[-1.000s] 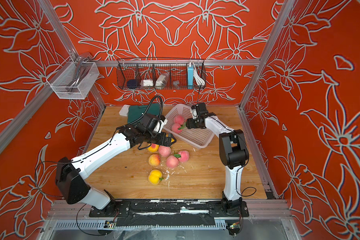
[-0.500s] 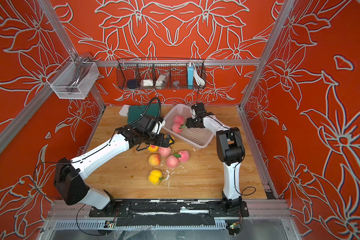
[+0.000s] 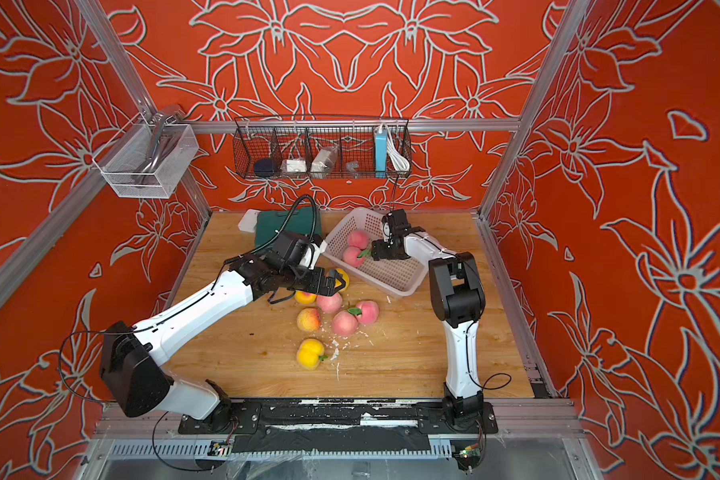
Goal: Put the peaches into the basket
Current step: Place the peach in the basket.
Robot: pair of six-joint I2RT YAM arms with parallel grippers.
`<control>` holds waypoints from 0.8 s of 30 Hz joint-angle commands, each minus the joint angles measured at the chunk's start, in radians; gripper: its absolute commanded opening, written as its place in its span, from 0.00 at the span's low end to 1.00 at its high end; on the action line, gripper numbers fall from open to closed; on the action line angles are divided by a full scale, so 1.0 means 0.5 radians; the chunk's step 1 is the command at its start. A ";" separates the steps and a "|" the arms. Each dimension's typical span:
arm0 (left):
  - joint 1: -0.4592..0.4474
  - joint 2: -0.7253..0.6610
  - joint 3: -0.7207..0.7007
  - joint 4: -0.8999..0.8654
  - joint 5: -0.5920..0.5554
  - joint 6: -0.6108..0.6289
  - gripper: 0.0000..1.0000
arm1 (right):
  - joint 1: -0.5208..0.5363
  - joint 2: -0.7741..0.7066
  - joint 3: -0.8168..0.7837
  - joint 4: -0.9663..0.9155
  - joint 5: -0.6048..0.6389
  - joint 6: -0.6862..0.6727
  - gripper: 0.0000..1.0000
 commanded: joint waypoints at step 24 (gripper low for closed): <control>0.021 -0.512 -0.384 -0.174 -0.075 -0.132 0.99 | 0.083 -0.787 -0.416 -0.125 0.085 -0.011 0.92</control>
